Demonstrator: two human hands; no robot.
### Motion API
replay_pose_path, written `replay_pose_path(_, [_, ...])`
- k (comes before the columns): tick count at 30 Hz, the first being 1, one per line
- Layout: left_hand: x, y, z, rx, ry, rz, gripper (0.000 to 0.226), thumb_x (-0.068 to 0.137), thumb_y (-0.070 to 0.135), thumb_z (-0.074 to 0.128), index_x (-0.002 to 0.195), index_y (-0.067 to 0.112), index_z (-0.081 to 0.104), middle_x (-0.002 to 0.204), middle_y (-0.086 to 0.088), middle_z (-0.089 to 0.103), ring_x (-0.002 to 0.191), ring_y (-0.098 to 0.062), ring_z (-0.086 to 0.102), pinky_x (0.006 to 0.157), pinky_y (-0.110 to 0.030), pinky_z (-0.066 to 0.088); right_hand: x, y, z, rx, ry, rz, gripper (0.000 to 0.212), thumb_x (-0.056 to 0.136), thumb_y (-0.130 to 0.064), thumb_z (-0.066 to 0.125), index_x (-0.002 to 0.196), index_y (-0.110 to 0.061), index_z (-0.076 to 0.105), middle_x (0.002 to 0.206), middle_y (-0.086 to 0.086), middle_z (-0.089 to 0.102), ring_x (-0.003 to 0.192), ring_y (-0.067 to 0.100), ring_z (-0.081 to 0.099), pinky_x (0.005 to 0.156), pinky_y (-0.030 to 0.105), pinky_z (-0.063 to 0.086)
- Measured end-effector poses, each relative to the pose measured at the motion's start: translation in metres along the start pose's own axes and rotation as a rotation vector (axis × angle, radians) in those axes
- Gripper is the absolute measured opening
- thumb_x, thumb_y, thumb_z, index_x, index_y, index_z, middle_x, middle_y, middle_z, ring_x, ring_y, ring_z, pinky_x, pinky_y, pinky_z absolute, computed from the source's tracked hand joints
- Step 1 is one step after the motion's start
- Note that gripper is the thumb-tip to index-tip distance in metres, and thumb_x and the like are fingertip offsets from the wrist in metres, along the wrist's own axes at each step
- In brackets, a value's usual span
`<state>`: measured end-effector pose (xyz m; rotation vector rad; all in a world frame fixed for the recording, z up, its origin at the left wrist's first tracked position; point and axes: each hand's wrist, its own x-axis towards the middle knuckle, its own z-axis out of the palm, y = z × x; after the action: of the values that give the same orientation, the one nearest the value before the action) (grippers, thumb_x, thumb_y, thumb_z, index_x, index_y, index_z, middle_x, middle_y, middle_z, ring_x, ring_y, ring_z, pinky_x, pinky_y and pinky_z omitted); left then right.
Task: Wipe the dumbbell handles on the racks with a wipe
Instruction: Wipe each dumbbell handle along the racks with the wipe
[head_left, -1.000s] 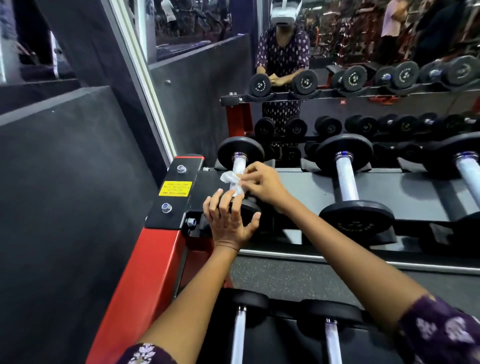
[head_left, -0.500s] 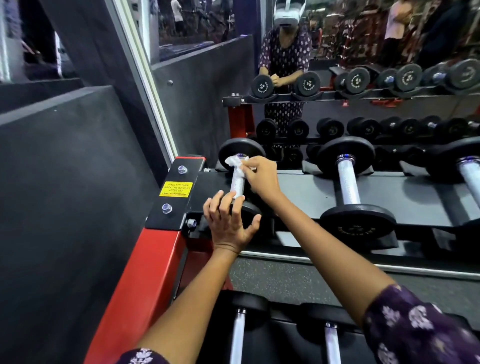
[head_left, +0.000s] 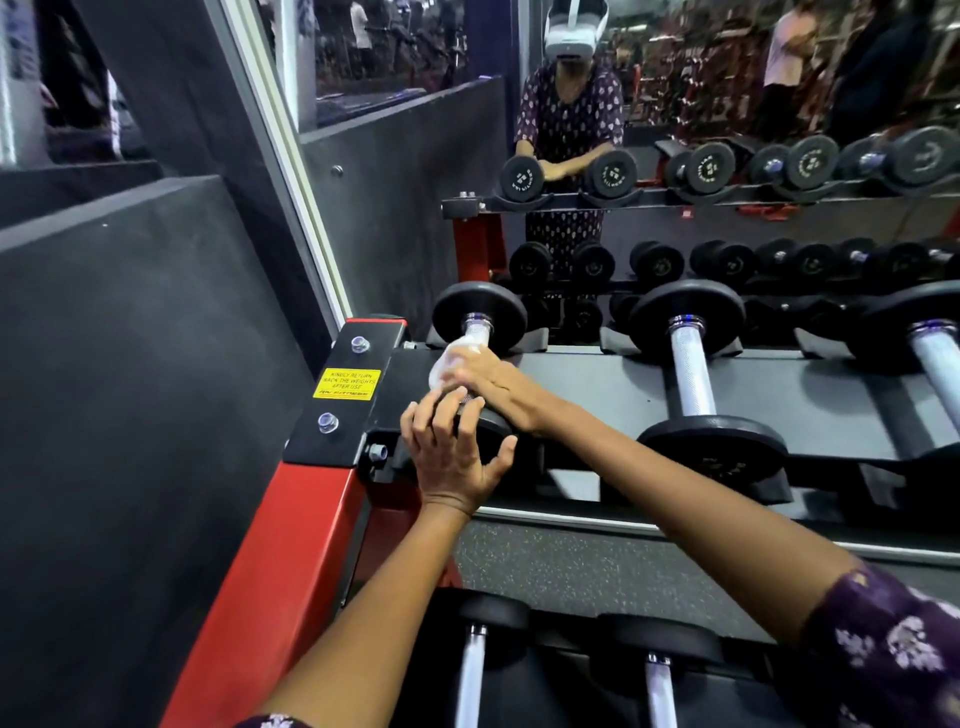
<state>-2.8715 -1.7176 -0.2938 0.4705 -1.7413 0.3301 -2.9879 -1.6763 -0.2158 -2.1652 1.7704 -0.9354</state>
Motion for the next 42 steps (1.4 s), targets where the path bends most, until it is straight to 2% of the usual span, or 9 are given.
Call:
replay_pose_path(5, [0.001, 0.000, -0.004, -0.013, -0.022, 0.017, 0.049, 0.097, 0.056, 0.031, 0.113, 0.012, 0.045, 0.118, -0.007, 0.043, 0.113, -0.029, 0.043, 0.106, -0.042, 0.021, 0.016, -0.005, -0.020, 0.025, -0.055, 0.065, 0.049, 0.094, -0.029, 0.024, 0.109, 0.001, 0.060, 0.107, 0.009, 0.059, 0.092, -0.001, 0.046, 0.094, 0.025, 0.033])
replay_pose_path(8, [0.000, -0.002, -0.005, -0.006, -0.041, 0.024, 0.048, 0.096, 0.056, 0.031, 0.113, 0.013, 0.045, 0.118, -0.007, 0.043, 0.113, -0.028, 0.042, 0.106, -0.042, 0.021, 0.028, -0.004, -0.016, -0.039, -0.055, 0.123, 0.043, 0.094, -0.024, 0.035, 0.130, -0.002, 0.049, 0.112, 0.013, 0.064, 0.101, 0.017, 0.051, 0.097, 0.029, 0.032])
replay_pose_path(15, [0.001, -0.005, -0.002, -0.002, -0.031, 0.027, 0.049, 0.096, 0.056, 0.031, 0.114, 0.013, 0.045, 0.119, -0.007, 0.043, 0.112, -0.029, 0.043, 0.105, -0.042, 0.022, 0.039, -0.002, -0.027, -0.125, -0.173, 0.131, 0.026, 0.091, -0.002, 0.048, 0.114, 0.000, 0.059, 0.112, 0.016, 0.063, 0.106, 0.028, 0.056, 0.090, 0.029, 0.038])
replay_pose_path(21, [0.001, -0.003, -0.003, -0.014, -0.024, 0.036, 0.048, 0.096, 0.055, 0.032, 0.113, 0.012, 0.045, 0.119, -0.007, 0.043, 0.113, -0.028, 0.043, 0.106, -0.041, 0.021, 0.014, -0.009, -0.021, -0.019, -0.133, 0.036, 0.023, 0.084, 0.002, 0.057, 0.106, 0.000, 0.064, 0.105, 0.013, 0.066, 0.093, 0.014, 0.060, 0.082, 0.017, 0.041])
replay_pose_path(24, [0.000, -0.003, -0.003, -0.012, -0.038, 0.017, 0.048, 0.096, 0.056, 0.032, 0.113, 0.013, 0.045, 0.120, -0.007, 0.043, 0.113, -0.028, 0.043, 0.106, -0.041, 0.022, -0.002, -0.009, -0.016, 0.059, -0.048, 0.011, 0.021, 0.080, 0.000, 0.061, 0.100, 0.000, 0.068, 0.094, 0.008, 0.070, 0.084, -0.003, 0.061, 0.078, 0.016, 0.046])
replay_pose_path(30, [0.001, -0.002, -0.006, -0.027, -0.053, -0.001, 0.050, 0.096, 0.056, 0.031, 0.114, 0.011, 0.044, 0.120, -0.008, 0.042, 0.113, -0.029, 0.043, 0.102, -0.046, 0.027, -0.009, -0.009, -0.008, -0.013, 0.147, -0.005, 0.022, 0.075, -0.016, 0.062, 0.089, -0.002, 0.074, 0.078, 0.006, 0.061, 0.070, 0.011, 0.055, 0.066, 0.019, 0.036])
replay_pose_path(34, [-0.001, -0.001, -0.005, -0.024, -0.057, -0.009, 0.051, 0.096, 0.056, 0.031, 0.115, 0.010, 0.043, 0.120, -0.009, 0.041, 0.113, -0.029, 0.042, 0.104, -0.046, 0.024, -0.017, -0.001, -0.009, 0.164, 0.081, 0.162, 0.010, 0.078, -0.005, 0.066, 0.087, -0.004, 0.071, 0.077, 0.012, 0.064, 0.071, 0.012, 0.054, 0.067, 0.023, 0.043])
replay_pose_path(39, [0.001, -0.001, -0.006, -0.012, -0.050, 0.003, 0.051, 0.096, 0.055, 0.030, 0.113, 0.009, 0.043, 0.119, -0.009, 0.042, 0.112, -0.029, 0.042, 0.096, -0.050, 0.032, 0.003, 0.000, -0.017, 0.197, 0.372, 0.334, 0.003, 0.073, -0.004, 0.070, 0.076, -0.003, 0.071, 0.064, 0.010, 0.066, 0.055, 0.003, 0.051, 0.059, 0.021, 0.041])
replay_pose_path(42, [0.000, 0.000, -0.005, -0.015, -0.040, 0.007, 0.051, 0.096, 0.055, 0.030, 0.113, 0.009, 0.044, 0.119, -0.009, 0.042, 0.111, -0.029, 0.042, 0.099, -0.048, 0.030, -0.007, -0.004, -0.004, 0.304, 0.360, 0.442, 0.027, 0.076, -0.019, 0.071, 0.061, 0.001, 0.063, 0.050, 0.003, 0.051, 0.046, 0.002, 0.038, 0.050, 0.019, 0.031])
